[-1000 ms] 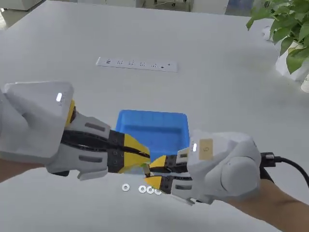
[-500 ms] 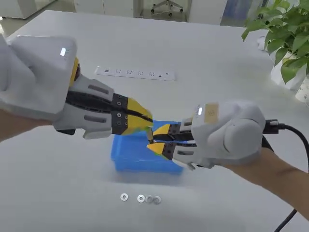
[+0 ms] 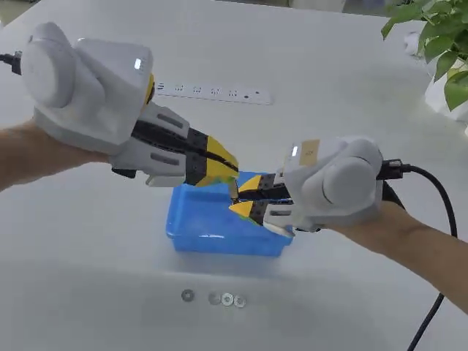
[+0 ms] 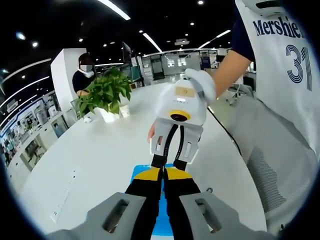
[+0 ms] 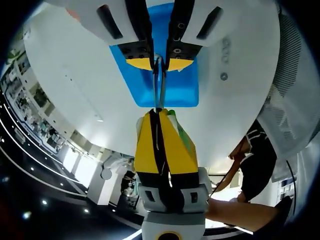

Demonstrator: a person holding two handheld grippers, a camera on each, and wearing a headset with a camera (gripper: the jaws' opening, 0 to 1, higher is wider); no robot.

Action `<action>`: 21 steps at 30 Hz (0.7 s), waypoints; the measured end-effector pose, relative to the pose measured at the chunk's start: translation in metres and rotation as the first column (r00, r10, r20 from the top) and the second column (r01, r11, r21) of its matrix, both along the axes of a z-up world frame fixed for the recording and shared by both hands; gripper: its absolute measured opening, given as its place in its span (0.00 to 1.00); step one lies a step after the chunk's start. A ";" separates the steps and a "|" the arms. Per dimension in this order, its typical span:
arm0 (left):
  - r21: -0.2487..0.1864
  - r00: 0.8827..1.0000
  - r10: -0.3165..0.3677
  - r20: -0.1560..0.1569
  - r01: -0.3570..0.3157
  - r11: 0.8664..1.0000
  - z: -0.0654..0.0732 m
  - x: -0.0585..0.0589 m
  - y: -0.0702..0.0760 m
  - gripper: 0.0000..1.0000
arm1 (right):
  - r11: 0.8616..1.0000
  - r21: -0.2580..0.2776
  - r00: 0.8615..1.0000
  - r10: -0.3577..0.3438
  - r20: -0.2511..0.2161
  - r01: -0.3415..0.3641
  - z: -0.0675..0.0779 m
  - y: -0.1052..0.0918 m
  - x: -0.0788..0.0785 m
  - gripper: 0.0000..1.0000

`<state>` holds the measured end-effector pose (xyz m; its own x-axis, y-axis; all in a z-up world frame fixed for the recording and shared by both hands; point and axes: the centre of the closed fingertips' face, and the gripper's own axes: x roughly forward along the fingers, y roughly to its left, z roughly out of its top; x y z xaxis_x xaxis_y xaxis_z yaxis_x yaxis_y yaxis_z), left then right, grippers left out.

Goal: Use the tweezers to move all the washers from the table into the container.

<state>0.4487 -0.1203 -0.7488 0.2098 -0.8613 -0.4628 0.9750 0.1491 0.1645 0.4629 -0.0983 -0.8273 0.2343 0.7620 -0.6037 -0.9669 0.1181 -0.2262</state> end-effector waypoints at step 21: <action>0.020 0.998 0.011 -0.063 -0.009 1.000 -0.026 0.007 0.002 0.05 | 0.999 -0.019 0.995 -0.028 -0.095 0.027 -0.028 0.006 0.001 0.10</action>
